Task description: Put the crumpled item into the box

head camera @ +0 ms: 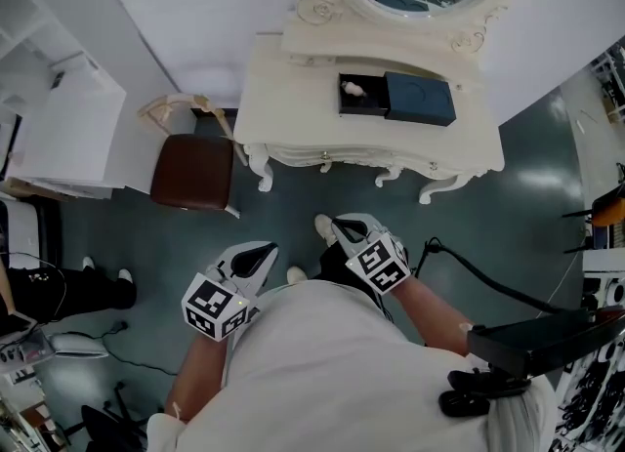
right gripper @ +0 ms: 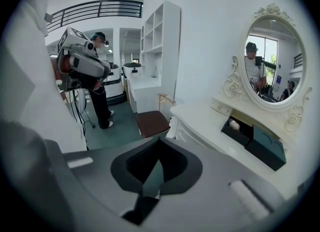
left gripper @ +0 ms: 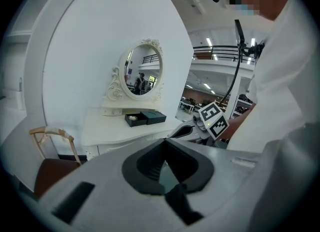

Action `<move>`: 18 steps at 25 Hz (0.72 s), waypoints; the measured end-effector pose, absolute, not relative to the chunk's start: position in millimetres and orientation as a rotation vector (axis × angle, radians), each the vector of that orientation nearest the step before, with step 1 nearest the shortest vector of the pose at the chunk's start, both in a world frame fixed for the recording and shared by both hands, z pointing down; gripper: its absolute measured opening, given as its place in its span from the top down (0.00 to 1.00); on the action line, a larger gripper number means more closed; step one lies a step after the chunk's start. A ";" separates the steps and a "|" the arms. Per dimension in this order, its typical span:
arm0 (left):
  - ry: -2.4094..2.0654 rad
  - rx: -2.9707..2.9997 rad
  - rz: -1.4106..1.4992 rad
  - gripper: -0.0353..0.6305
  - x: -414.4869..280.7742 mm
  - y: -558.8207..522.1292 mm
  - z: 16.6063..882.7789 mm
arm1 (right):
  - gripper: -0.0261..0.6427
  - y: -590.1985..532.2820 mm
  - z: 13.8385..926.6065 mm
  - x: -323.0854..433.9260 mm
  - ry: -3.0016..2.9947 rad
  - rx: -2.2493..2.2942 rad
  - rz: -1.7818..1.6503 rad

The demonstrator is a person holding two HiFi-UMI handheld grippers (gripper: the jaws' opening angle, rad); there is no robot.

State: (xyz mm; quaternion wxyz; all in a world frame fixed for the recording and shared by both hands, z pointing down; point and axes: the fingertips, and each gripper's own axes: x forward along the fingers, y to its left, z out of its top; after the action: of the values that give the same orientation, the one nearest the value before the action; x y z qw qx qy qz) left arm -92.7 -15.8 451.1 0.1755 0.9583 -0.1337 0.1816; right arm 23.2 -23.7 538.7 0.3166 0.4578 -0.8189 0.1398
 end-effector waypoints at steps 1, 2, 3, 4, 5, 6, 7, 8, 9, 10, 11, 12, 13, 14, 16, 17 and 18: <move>-0.377 2.716 0.513 0.94 -94.9 -12.1 450.7 | 0.96 -20.4 536.8 20.7 -2.158 1.205 0.363; -0.377 2.718 0.512 0.94 -96.8 -8.8 450.4 | 0.96 -17.7 534.9 18.3 -2.160 1.204 0.358; -0.377 2.719 0.511 0.94 -98.3 -6.3 450.2 | 0.96 -15.7 533.2 16.2 -2.163 1.202 0.351; -0.378 2.719 0.510 0.94 -99.7 -4.2 450.3 | 0.96 -14.4 532.0 14.3 -2.166 1.201 0.346; -0.380 2.719 0.508 0.94 -101.0 -2.1 450.7 | 0.96 -13.0 531.2 12.5 -2.168 1.198 0.341; -0.382 2.719 0.506 0.94 -102.5 0.3 451.4 | 0.96 -11.2 530.5 10.6 -2.169 1.194 0.337; -0.386 2.719 0.505 0.94 -104.1 3.1 452.2 | 0.96 -9.0 529.8 8.6 -2.172 1.190 0.332; -0.389 2.718 0.503 0.94 -105.6 5.6 452.8 | 0.96 -6.9 528.9 6.7 -2.176 1.187 0.328; -0.394 2.717 0.500 0.94 -106.8 7.4 453.1 | 0.96 -5.2 527.9 5.0 -2.179 1.183 0.322; -0.398 2.716 0.497 0.94 -107.8 8.5 453.0 | 0.96 -4.2 526.9 3.6 -2.182 1.180 0.316; -0.403 2.715 0.495 0.94 -108.7 9.1 452.7 | 0.96 -3.6 526.1 2.3 -2.183 1.176 0.312; -0.406 2.715 0.493 0.94 -109.7 9.5 452.2 | 0.96 -3.5 525.5 0.9 -2.185 1.172 0.309; -0.410 2.714 0.491 0.94 -110.9 9.9 451.9 | 0.96 -3.5 524.9 -0.6 -2.187 1.168 0.306; -0.413 2.713 0.489 0.94 -112.2 10.4 451.8 | 0.96 -3.5 524.3 -2.4 -2.191 1.164 0.302; -0.421 2.710 0.483 0.94 -115.1 12.0 452.5 | 0.96 -3.2 523.3 -5.5 -2.196 1.158 0.297; -0.425 2.707 0.481 0.94 -116.5 13.1 453.3 | 0.96 -2.5 523.2 -6.5 -2.196 1.156 0.295; -0.428 2.705 0.480 0.94 -117.8 14.3 454.2 | 0.96 -1.6 523.2 -7.5 -2.196 1.154 0.293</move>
State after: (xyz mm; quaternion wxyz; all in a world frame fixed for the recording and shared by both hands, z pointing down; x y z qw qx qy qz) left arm -117.8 14.3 454.2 0.1794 0.9571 -0.1514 0.1700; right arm -7.5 -1.6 523.2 0.3161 0.4382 -0.8341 0.1113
